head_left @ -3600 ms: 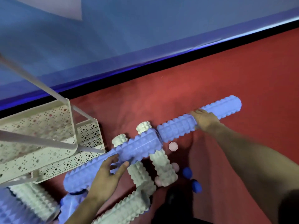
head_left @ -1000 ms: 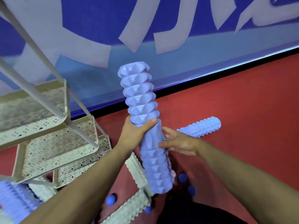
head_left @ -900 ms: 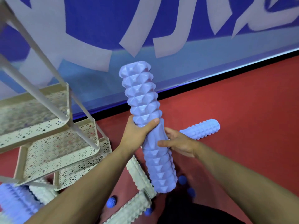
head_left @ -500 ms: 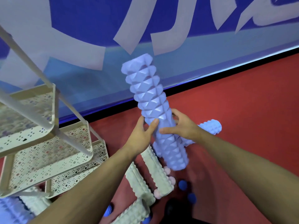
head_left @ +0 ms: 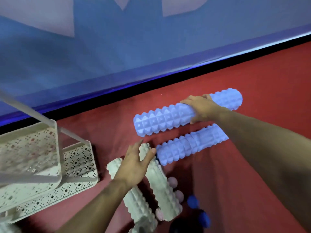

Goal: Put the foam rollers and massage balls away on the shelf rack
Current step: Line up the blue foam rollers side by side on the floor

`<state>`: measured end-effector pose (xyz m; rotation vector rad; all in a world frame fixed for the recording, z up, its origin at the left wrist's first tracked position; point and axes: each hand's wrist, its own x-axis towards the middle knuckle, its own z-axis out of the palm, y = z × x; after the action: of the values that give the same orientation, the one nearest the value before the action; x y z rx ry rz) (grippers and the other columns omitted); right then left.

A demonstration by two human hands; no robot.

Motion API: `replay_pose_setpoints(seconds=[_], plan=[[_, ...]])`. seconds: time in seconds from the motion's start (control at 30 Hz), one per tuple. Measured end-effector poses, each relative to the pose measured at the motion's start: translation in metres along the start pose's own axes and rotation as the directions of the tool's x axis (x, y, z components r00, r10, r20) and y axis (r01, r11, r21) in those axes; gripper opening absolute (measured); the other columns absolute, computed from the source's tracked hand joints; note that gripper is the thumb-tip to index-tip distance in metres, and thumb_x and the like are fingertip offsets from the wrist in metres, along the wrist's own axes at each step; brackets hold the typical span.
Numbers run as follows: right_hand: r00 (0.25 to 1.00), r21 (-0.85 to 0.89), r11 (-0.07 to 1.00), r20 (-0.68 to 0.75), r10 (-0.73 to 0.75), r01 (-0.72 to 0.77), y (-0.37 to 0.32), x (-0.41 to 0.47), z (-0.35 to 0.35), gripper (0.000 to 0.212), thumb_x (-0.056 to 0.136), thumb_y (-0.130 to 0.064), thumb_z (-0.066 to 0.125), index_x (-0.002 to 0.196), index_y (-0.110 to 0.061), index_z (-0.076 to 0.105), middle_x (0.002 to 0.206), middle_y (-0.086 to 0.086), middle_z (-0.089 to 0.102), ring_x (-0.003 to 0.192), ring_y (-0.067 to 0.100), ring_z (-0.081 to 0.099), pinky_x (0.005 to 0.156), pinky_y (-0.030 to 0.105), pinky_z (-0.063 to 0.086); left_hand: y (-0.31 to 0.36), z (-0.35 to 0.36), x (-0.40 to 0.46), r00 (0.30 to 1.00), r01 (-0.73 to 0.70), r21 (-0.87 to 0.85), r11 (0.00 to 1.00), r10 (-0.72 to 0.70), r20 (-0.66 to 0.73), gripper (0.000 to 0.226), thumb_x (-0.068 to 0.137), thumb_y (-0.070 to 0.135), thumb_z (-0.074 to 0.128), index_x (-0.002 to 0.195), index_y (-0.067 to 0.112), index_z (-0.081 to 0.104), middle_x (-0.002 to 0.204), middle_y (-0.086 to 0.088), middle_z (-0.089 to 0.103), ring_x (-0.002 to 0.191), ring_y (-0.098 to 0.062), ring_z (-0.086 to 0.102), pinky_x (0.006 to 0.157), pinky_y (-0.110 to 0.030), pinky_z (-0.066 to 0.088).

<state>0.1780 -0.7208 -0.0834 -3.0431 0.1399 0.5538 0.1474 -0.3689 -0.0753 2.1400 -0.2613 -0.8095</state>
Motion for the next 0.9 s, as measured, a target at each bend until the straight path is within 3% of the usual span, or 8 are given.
replay_pose_setpoints(seconds=[0.1, 0.23, 0.37, 0.53, 0.67, 0.77, 0.83, 0.9], plan=[[0.998, -0.052, 0.997, 0.013, 0.058, -0.057, 0.007, 0.01, 0.044, 0.091, 0.066, -0.041, 0.084, 0.146, -0.038, 0.042, 0.142, -0.01, 0.047, 0.138, 0.017, 0.04, 0.109, 0.045, 0.024, -0.024, 0.008, 0.005, 0.999, 0.042, -0.025, 0.999, -0.042, 0.017, 0.064, 0.087, 0.067, 0.057, 0.143, 0.039, 0.041, 0.136, 0.018, 0.044, 0.109, 0.008, 0.053, 0.104, -0.028, 0.042], [0.989, 0.028, 0.993, 0.098, 0.111, -0.114, 0.01, 0.017, 0.091, 0.068, 0.088, -0.028, 0.07, 0.15, -0.023, 0.043, 0.151, 0.002, 0.047, 0.142, 0.023, 0.039, 0.114, 0.036, 0.029, -0.049, 0.018, 0.01, 0.996, 0.087, -0.063, 0.994, -0.085, 0.038, 0.094, 0.074, 0.086, 0.054, 0.152, 0.036, 0.035, 0.143, 0.015, 0.043, 0.113, 0.01, 0.052, 0.108, -0.031, 0.044], [0.966, 0.094, 0.985, 0.232, 0.117, -0.142, 0.007, 0.021, 0.111, 0.076, 0.094, -0.011, 0.06, 0.159, -0.01, 0.021, 0.165, 0.011, 0.025, 0.152, 0.024, 0.023, 0.122, 0.027, 0.006, -0.055, 0.025, 0.005, 0.992, 0.115, -0.046, 0.992, -0.112, 0.059, 0.087, 0.081, 0.076, 0.055, 0.153, 0.033, 0.034, 0.14, 0.016, 0.042, 0.109, 0.01, 0.051, 0.103, -0.023, 0.04], [0.966, 0.087, 0.976, 0.183, 0.182, -0.2, -0.003, 0.005, 0.114, 0.077, 0.098, -0.023, 0.053, 0.162, -0.02, 0.01, 0.169, -0.001, 0.012, 0.156, 0.025, 0.008, 0.125, 0.044, 0.016, -0.049, 0.02, -0.003, 0.995, 0.092, -0.014, 0.996, -0.091, 0.043, 0.075, 0.09, 0.062, 0.057, 0.154, 0.031, 0.032, 0.139, 0.013, 0.043, 0.104, 0.012, 0.049, 0.097, -0.017, 0.034], [0.975, 0.158, 0.967, 0.127, 0.182, -0.201, -0.035, -0.013, 0.1, 0.067, 0.103, -0.03, 0.045, 0.162, -0.021, 0.014, 0.17, -0.001, 0.011, 0.156, 0.023, 0.009, 0.125, 0.044, 0.014, -0.034, -0.001, -0.014, 0.999, 0.017, 0.14, 0.99, -0.021, 0.029, 0.07, 0.094, 0.061, 0.051, 0.154, 0.03, 0.032, 0.144, 0.012, 0.042, 0.103, 0.012, 0.05, 0.102, -0.023, 0.036], [0.984, 0.224, 0.96, 0.094, 0.153, -0.17, -0.068, -0.035, 0.076, 0.064, 0.104, -0.035, 0.044, 0.161, -0.021, 0.018, 0.169, -0.002, 0.016, 0.156, 0.02, 0.012, 0.126, 0.042, 0.014, -0.015, -0.023, -0.032, 0.999, -0.05, 0.268, 0.962, 0.043, 0.032, 0.06, 0.1, 0.053, 0.049, 0.153, 0.028, 0.034, 0.145, 0.013, 0.04, 0.089, 0.016, 0.05, 0.095, -0.014, 0.028], [0.992, 0.236, 0.964, 0.048, 0.115, -0.124, -0.094, -0.054, 0.054, 0.063, 0.104, -0.037, 0.045, 0.161, -0.021, 0.021, 0.168, -0.002, 0.021, 0.155, 0.018, 0.014, 0.125, 0.038, 0.013, -0.005, -0.039, -0.05, 0.994, -0.108, 0.358, 0.927, 0.101, 0.039, 0.059, 0.101, 0.053, 0.046, 0.153, 0.027, 0.034, 0.145, 0.012, 0.04, 0.106, 0.002, 0.051, 0.096, -0.013, 0.028], [0.997, 0.244, 0.967, 0.005, 0.075, -0.074, -0.121, -0.076, 0.03, 0.062, 0.104, -0.037, 0.045, 0.16, -0.02, 0.024, 0.166, -0.002, 0.026, 0.154, 0.018, 0.018, 0.123, 0.035, 0.01, -0.001, -0.055, -0.071, 0.986, -0.166, 0.436, 0.885, 0.158, 0.054, 0.062, 0.1, 0.055, 0.043, 0.154, 0.026, 0.033, 0.149, 0.01, 0.039, 0.13, -0.009, 0.045, 0.108, -0.018, 0.027]])
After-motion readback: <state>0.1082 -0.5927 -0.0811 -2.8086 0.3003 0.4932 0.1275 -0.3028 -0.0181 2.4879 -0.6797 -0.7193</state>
